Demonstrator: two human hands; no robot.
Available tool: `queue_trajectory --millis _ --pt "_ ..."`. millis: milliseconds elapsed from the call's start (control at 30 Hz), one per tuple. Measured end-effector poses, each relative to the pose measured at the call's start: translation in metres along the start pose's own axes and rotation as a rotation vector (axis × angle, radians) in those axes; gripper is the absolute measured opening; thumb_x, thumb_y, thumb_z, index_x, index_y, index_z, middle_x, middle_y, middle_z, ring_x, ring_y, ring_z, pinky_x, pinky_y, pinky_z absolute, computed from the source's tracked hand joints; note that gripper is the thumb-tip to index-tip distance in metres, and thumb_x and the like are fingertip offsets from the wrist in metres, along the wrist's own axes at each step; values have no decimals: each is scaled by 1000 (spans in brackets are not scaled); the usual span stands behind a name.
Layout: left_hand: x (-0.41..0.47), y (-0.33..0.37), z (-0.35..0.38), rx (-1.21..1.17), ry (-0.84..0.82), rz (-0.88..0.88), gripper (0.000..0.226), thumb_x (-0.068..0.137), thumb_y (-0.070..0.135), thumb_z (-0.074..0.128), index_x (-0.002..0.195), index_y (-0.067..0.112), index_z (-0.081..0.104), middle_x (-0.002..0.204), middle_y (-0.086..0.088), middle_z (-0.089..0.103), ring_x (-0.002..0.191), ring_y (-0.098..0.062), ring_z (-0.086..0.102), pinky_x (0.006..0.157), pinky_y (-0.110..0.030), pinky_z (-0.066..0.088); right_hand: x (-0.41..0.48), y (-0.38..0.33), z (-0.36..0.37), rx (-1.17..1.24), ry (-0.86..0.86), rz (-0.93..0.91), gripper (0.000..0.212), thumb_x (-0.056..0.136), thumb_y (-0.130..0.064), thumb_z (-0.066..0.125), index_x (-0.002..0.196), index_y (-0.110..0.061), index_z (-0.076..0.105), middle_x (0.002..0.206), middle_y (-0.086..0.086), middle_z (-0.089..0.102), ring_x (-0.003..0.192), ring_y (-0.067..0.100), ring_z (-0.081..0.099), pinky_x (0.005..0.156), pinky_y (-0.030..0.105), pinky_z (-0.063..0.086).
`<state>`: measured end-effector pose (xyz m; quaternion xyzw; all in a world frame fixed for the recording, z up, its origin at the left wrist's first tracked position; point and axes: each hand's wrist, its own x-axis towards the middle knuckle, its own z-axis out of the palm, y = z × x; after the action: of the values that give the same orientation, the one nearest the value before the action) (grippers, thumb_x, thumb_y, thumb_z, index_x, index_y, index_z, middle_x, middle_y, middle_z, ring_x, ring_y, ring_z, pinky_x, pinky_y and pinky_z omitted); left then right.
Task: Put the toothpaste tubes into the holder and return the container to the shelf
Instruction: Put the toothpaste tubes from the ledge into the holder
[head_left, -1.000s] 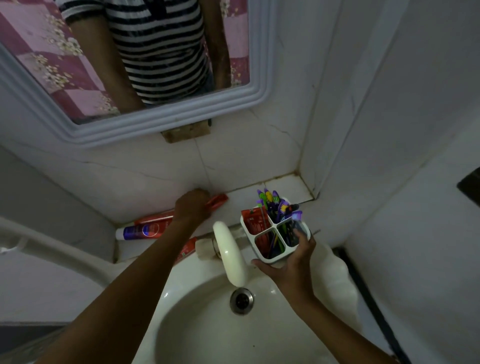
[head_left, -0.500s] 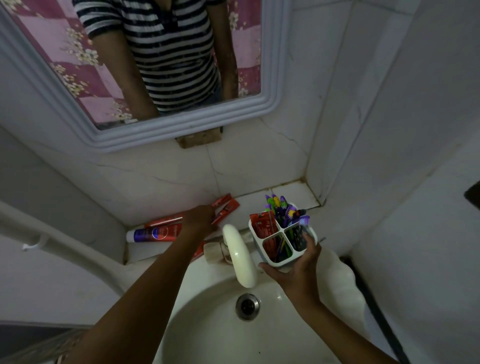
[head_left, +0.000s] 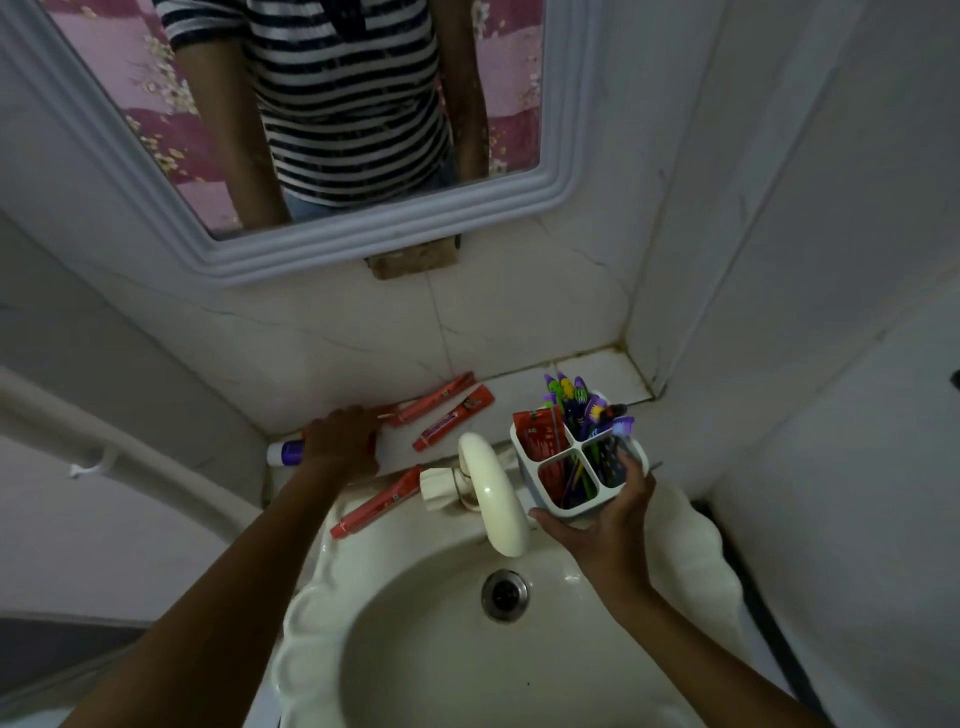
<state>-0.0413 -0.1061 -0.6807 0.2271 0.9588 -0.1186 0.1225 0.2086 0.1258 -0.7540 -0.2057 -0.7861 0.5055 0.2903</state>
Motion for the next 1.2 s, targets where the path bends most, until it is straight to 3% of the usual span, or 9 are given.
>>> queue_trajectory --millis 200,333,400,533,733,833,967,1067,1200 --pt "-2 -13 3 247 -69 90 78 76 25 76 142 23 36 130 -3 58 118 -26 60 94 -42 53 0 -8 -1 13 -5 7 129 52 -36 99 153 -23 20 152 12 28 139 27 47 108 35 50" --pt "-2 -11 -9 184 -76 101 77 69 26 83 135 17 44 128 -6 54 117 -25 59 91 -39 52 0 -14 -4 37 -32 2 127 52 -50 92 152 -25 19 154 15 30 140 23 45 109 19 45" --pt "-3 -8 -19 98 -36 113 71 70 25 82 132 15 47 128 -8 53 115 -26 57 89 -38 52 0 -12 -5 55 -48 13 129 50 -52 92 153 -25 19 155 14 30 140 21 44 109 12 42" --pt "-17 5 -63 -169 145 101 58 73 24 80 123 13 52 119 -9 55 104 -27 59 83 -37 52 3 -6 -9 99 -84 43 138 50 -49 98 156 -17 16 159 8 31 145 22 43 110 33 50" --pt "-62 48 -141 -899 496 173 46 67 21 85 105 14 60 100 1 63 88 -13 65 74 -28 57 3 -4 -15 150 -116 52 140 50 -28 102 157 -23 12 162 5 32 147 17 43 111 37 50" --pt "-86 85 -172 -1051 373 323 41 71 19 83 104 17 59 98 6 63 88 -6 66 71 -21 56 2 -7 -16 196 -115 66 144 47 -24 101 157 -35 8 160 0 35 145 13 45 110 32 50" --pt "-91 135 -173 -1037 123 464 39 68 25 86 97 21 62 97 3 69 88 -10 70 76 -30 61 2 -10 -19 212 -117 92 147 46 -23 103 151 -56 7 158 -5 39 144 11 45 110 32 49" --pt "-82 164 -159 -1024 59 461 42 64 32 88 96 23 62 97 3 70 88 -13 71 79 -39 62 3 -10 -21 189 -127 104 146 46 -19 103 148 -60 7 151 -22 38 138 -10 44 105 16 48" --pt "-75 185 -157 -993 60 462 43 62 31 89 94 22 61 95 3 70 86 -15 70 78 -37 62 4 -13 -23 200 -128 124 143 45 -28 104 147 -64 11 152 -21 38 138 -7 45 103 23 52"
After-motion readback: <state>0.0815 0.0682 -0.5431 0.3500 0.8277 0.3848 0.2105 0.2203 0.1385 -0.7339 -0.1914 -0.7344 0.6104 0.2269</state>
